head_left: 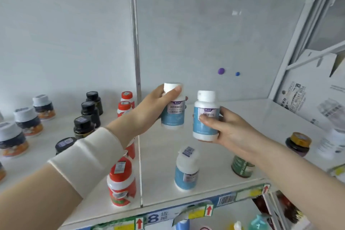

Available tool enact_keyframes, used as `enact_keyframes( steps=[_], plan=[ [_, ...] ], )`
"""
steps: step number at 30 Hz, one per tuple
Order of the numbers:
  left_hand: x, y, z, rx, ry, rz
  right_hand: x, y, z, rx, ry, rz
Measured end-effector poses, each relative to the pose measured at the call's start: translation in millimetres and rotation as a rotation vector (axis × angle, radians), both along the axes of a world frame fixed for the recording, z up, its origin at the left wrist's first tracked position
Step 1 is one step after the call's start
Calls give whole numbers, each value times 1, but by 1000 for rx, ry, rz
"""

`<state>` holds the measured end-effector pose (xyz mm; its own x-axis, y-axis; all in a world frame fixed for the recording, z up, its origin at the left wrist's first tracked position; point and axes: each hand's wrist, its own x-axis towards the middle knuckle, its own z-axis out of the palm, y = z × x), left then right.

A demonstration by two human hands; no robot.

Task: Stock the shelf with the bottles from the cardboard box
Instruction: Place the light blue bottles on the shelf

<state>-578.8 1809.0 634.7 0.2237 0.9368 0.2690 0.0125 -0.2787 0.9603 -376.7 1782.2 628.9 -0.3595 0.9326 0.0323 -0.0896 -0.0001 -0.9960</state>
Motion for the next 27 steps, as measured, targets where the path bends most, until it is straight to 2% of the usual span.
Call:
enact_keyframes(
  steps=[7, 11, 17, 20, 27],
  plan=[
    [-18, 73, -6, -86, 120, 139, -10, 77, -4, -48, -168, 135],
    [-30, 118, -15, -128, 233, 287, -24, 112, -12, 32, -361, 214],
    [-48, 175, -30, -124, 645, 403, -59, 153, -33, 145, -522, 106],
    [-58, 195, -35, -111, 778, 388, -75, 171, -41, 211, -609, 79],
    [-65, 219, -41, -140, 776, 376, -93, 201, -53, 217, -677, 33]
  ],
)
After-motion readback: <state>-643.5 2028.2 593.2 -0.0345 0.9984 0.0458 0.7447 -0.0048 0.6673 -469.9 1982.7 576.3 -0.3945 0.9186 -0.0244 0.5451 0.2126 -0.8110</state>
